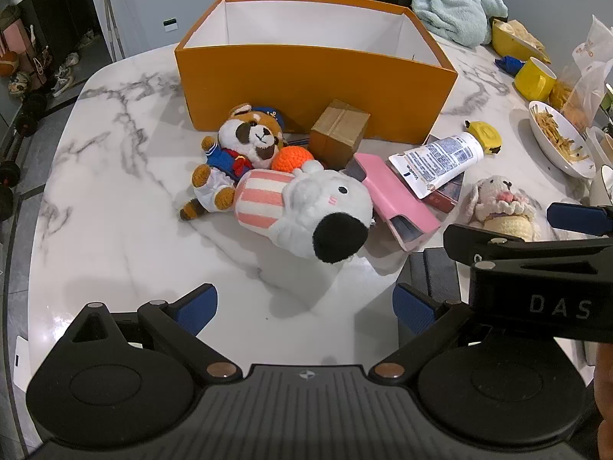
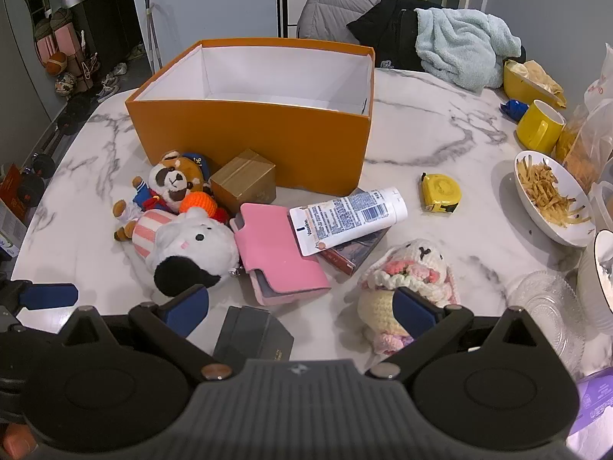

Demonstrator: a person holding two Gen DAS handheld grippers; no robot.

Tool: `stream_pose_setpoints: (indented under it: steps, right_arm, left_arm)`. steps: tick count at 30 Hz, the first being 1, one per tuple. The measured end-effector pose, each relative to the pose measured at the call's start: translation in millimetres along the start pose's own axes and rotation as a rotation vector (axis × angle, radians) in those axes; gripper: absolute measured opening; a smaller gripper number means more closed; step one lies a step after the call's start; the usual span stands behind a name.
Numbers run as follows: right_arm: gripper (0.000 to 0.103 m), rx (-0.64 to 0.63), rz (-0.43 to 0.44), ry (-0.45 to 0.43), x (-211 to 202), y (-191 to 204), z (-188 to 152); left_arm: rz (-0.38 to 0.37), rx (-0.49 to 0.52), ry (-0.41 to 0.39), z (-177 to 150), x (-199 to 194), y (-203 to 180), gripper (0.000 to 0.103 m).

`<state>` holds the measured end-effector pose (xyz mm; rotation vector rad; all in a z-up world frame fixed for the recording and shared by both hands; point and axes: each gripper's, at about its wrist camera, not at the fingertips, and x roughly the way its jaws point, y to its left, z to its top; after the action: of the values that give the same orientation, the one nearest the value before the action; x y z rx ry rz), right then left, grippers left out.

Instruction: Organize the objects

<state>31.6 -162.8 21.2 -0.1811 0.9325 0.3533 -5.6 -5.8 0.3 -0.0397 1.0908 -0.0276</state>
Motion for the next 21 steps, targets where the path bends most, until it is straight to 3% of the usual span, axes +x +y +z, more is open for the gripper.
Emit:
stream_pose_setpoints:
  steps: [21]
  right_arm:
    - [0.102, -0.003, -0.001, -0.006, 0.7, 0.3, 0.2]
  left_arm:
    - [-0.001, -0.002, -0.006, 0.9, -2.3, -1.0, 0.103]
